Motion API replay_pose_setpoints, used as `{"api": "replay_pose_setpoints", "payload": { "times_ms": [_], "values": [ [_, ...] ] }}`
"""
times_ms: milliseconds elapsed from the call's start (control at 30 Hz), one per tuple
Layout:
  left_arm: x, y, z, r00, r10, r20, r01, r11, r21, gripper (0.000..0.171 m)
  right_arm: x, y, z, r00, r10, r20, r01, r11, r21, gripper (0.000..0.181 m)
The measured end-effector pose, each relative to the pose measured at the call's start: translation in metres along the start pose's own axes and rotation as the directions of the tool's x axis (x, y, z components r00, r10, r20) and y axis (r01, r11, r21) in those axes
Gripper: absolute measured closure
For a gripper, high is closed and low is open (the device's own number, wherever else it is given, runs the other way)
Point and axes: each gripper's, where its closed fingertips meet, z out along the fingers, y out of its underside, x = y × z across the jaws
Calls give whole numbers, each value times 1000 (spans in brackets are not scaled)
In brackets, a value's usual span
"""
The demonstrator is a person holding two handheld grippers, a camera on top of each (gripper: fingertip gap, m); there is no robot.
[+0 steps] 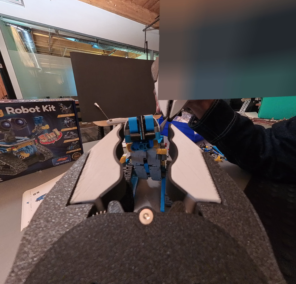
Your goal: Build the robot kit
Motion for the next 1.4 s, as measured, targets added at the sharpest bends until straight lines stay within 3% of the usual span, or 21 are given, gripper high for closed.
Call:
{"api": "replay_pose_setpoints", "payload": {
  "times_ms": [1400],
  "values": [
    [-3, 0, -1, 1000, -4, 13, 4, 1000, -1, 128, 13, 0, -1, 997, -29, -70, 29, 1000, 9, 181]
  ]
}}
